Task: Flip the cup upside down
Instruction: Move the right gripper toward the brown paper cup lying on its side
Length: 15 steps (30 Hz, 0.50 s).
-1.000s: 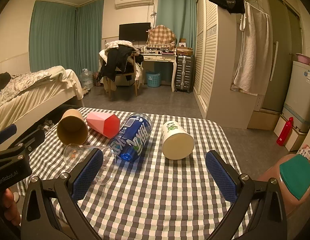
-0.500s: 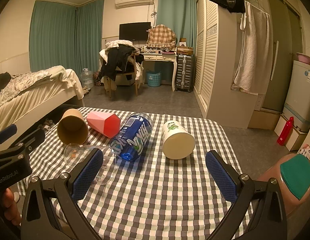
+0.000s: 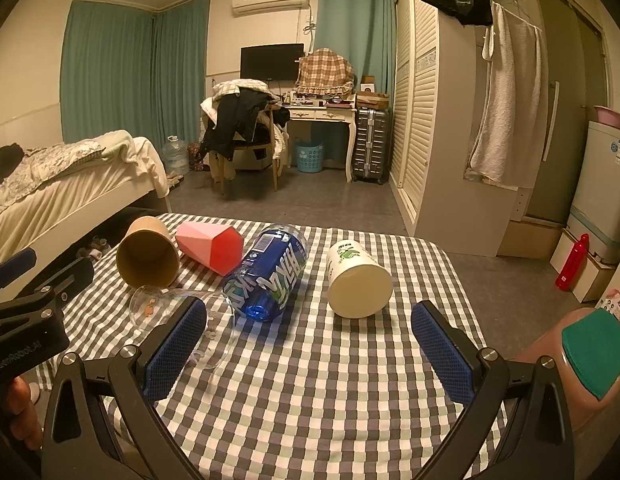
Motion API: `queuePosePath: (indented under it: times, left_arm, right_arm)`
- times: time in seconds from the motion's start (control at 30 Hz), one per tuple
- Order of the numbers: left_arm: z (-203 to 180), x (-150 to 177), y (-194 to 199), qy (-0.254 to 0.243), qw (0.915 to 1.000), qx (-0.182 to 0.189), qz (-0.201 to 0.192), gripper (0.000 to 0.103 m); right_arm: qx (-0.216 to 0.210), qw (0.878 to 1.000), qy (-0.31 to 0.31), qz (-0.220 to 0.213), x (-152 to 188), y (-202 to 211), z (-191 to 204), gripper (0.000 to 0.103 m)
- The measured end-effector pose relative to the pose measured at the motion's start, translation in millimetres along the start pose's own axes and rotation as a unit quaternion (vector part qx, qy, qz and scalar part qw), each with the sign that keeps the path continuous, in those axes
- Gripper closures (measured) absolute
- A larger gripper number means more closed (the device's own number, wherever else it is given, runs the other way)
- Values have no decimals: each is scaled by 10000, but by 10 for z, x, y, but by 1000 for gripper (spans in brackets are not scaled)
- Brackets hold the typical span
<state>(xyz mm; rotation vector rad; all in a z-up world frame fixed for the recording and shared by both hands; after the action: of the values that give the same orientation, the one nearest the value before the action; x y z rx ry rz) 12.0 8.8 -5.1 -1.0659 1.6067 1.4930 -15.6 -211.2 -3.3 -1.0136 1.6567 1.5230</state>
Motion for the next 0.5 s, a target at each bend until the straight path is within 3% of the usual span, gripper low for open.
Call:
queuePosePath:
  times: [0.27, 0.5]
  left_arm:
    - [115, -39, 19, 63, 10000, -54, -4, 0]
    - [426, -233, -32, 326, 9991, -251, -67, 0]
  right_arm:
    - [-108, 9999, 14, 3, -53, 11, 68, 0]
    - [-517, 9986, 119, 5, -318, -50, 240, 0]
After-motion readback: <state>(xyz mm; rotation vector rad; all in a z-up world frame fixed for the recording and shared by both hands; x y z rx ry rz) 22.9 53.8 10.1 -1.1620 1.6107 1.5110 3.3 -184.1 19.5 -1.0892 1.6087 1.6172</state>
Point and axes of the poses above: each gripper's, at about its wrist camera, not at the fingertips, and y roughly against the way its jaws point, z to its left, x to its underside, the point moved 1 cm from there along -y, roughly the way its jaws point, and after that the axes turned 5 degrees about y, right-handed, at the moved point
